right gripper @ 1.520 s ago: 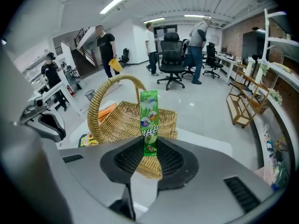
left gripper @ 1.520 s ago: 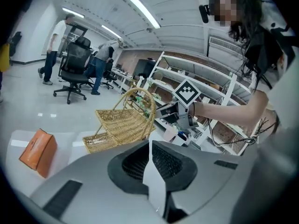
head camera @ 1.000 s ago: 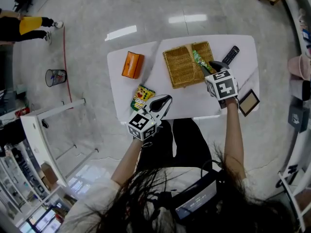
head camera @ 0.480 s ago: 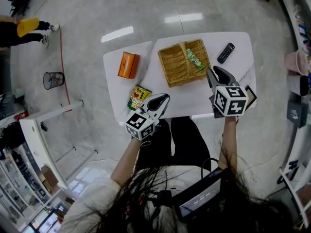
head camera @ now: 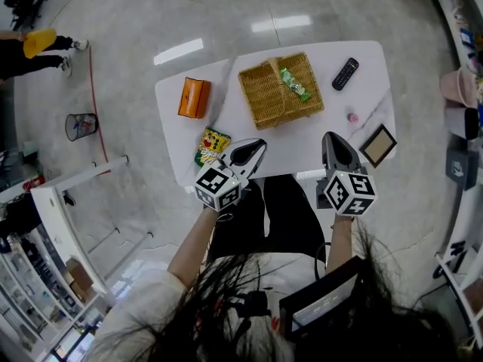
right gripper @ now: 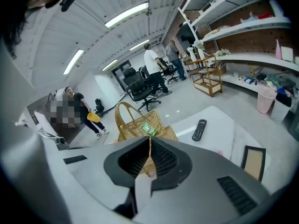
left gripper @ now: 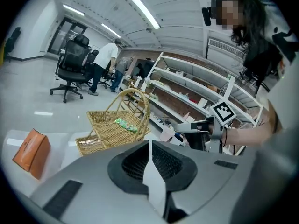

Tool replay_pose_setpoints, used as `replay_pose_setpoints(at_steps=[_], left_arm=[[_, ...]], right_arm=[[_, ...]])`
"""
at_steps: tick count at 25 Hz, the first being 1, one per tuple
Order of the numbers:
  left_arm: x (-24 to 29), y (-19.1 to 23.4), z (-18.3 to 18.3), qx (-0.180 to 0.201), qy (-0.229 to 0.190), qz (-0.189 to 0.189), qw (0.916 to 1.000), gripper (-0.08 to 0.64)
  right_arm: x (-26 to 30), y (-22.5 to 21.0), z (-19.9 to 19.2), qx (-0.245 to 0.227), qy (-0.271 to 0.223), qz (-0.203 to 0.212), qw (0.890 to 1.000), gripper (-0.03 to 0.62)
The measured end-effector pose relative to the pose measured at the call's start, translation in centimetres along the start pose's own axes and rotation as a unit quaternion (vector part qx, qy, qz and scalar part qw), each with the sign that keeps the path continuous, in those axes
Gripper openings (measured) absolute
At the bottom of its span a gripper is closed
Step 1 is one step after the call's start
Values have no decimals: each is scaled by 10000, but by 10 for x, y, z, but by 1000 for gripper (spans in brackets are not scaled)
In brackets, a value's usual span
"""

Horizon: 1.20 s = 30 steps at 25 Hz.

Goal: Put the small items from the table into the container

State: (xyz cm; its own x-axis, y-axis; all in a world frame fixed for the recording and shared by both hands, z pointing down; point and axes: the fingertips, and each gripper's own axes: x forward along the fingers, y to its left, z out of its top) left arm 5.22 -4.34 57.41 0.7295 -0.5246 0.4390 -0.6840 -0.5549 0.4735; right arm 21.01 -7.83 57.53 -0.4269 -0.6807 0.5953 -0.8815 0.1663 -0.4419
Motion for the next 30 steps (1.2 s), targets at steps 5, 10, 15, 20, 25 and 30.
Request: replay_pose_setpoints(at_steps=[5, 10, 15, 20, 25, 30], left_arm=[[9, -9, -2, 128, 185, -160, 9996, 14], [22, -21, -6, 361, 415, -388, 9977, 12], [30, -32, -3, 586, 434, -562, 9958, 8], [31, -31, -2, 592, 433, -652, 9952, 9], [35, -29, -5, 587, 540, -698, 9944, 9], [42, -32, -7, 537, 581, -702, 9944, 9]], right_arm=[[-7, -2, -14, 190, 11, -19, 9998, 20], [-9, -3, -21, 267, 27, -58, 9996, 20], [-9, -6, -24, 298, 10, -99, 9995, 21], [-5, -16, -30, 366, 58, -222, 9991, 21], [7, -50, -41, 492, 169, -517, 9973, 21], [25, -109, -48, 489, 332, -915, 9941, 21]])
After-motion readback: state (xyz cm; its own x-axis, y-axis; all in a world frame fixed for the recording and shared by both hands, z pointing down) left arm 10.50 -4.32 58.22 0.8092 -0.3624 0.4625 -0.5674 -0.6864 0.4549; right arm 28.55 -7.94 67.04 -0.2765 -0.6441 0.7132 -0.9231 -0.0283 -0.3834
